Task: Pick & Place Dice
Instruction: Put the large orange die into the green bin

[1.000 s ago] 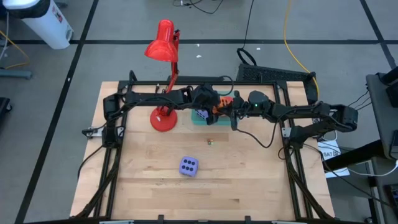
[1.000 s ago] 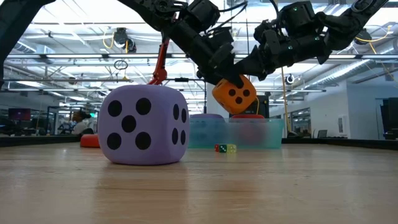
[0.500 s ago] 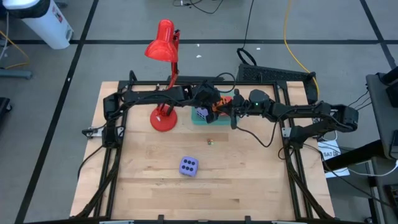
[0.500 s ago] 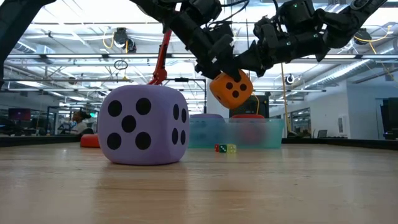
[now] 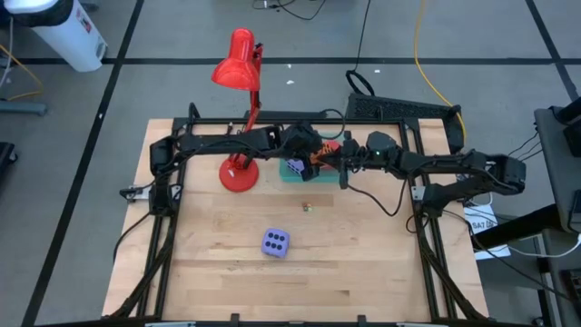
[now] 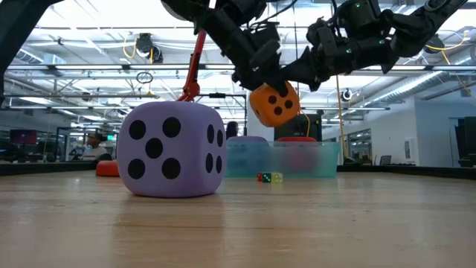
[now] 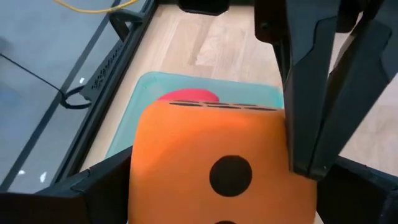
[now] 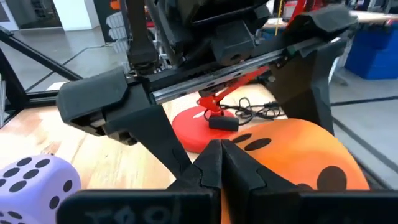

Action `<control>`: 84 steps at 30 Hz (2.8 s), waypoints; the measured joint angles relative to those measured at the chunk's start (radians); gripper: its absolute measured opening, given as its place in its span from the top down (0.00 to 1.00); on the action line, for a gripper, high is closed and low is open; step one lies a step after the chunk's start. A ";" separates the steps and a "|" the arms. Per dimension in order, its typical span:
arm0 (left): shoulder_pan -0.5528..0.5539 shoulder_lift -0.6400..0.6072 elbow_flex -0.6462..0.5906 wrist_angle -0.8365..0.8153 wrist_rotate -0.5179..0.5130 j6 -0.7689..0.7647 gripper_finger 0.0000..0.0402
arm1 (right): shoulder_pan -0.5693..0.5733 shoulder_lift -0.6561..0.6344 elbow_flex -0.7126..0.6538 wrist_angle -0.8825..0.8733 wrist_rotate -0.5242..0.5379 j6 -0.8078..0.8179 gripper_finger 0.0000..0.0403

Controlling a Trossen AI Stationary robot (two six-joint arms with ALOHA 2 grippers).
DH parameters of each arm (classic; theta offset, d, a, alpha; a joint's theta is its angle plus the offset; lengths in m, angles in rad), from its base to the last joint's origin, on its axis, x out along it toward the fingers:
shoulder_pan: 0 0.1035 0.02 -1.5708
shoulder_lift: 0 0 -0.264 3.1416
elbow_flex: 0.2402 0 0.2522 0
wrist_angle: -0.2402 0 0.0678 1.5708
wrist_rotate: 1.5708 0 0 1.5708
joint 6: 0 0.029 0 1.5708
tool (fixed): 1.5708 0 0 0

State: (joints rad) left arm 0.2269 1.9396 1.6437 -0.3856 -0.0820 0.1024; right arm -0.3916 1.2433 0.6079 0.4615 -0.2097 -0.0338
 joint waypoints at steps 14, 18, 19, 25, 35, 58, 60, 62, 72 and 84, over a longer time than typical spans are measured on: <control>0.007 0.053 0.002 0.035 0.109 -0.008 0.00 | 0.000 -0.131 -0.005 -0.048 0.058 -0.079 1.00; 0.008 0.072 0.001 0.040 0.104 -0.008 0.00 | 0.000 -0.131 -0.002 -0.032 0.056 -0.082 1.00; 0.007 0.081 0.001 0.046 0.104 -0.008 0.00 | 0.000 -0.128 -0.002 -0.032 0.056 -0.084 1.00; 0.007 0.121 0.001 0.099 0.098 -0.008 0.00 | 0.000 -0.104 -0.001 -0.036 0.054 -0.110 1.00; 0.007 0.123 -0.002 0.132 0.058 0.020 0.00 | -0.002 0.030 0.001 -0.032 0.052 -0.164 1.00; -0.044 0.129 0.014 0.070 -0.080 0.125 0.00 | -0.034 0.189 0.003 -0.024 -0.010 -0.086 1.00; -0.044 0.129 0.021 0.062 -0.081 0.125 0.00 | -0.034 0.189 0.003 -0.028 -0.010 -0.079 1.00; -0.044 0.129 0.028 0.048 -0.081 0.124 0.00 | -0.034 0.189 0.003 -0.027 -0.010 -0.078 1.00; -0.047 0.129 0.028 0.048 -0.098 0.128 0.00 | -0.037 0.191 0.002 -0.031 -0.008 -0.061 1.00; -0.019 0.128 0.032 0.032 -0.021 -0.011 0.00 | -0.040 0.192 0.001 0.006 -0.019 -0.049 1.00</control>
State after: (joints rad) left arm 0.2074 2.0677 1.6756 -0.3532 -0.1033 0.0918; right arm -0.4320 1.4352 0.6086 0.4672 -0.2291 -0.0827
